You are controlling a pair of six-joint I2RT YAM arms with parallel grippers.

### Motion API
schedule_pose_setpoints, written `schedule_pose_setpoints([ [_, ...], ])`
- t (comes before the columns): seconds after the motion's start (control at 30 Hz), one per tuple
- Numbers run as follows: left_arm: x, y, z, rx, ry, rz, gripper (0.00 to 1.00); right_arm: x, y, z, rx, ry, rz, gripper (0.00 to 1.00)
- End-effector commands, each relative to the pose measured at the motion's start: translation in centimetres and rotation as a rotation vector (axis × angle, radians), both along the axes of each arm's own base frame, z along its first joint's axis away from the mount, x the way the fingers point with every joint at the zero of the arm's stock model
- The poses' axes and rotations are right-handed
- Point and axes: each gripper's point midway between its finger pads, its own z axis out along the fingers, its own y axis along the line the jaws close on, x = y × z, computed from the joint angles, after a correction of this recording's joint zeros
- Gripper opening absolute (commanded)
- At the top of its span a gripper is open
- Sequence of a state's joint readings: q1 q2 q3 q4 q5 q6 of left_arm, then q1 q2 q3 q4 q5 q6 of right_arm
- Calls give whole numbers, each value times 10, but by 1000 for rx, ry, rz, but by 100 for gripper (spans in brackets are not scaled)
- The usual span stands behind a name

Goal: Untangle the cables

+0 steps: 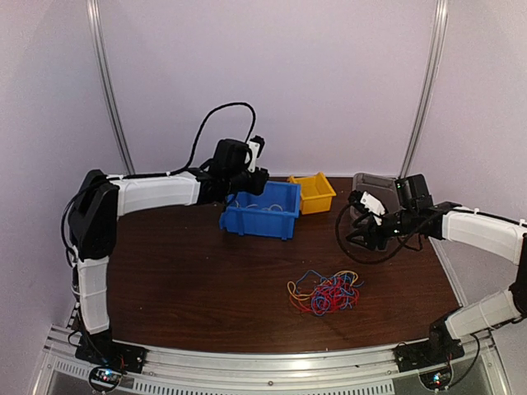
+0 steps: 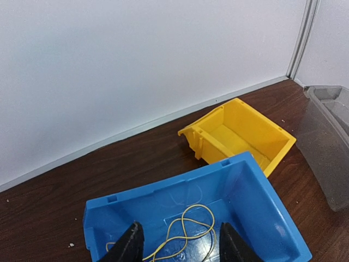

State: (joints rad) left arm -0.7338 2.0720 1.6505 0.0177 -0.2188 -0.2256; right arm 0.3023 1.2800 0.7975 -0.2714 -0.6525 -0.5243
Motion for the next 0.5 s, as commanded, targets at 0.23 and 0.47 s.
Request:
schedule_pose_setpoints([
  [0.23,-60,22,60,-86,-37,-129,56,1,-3,4,-7,-30,-6,53],
  [0.47,-116,12,58,-82,-65,-308,68,1,-3,5,-10,-37,-6,53],
])
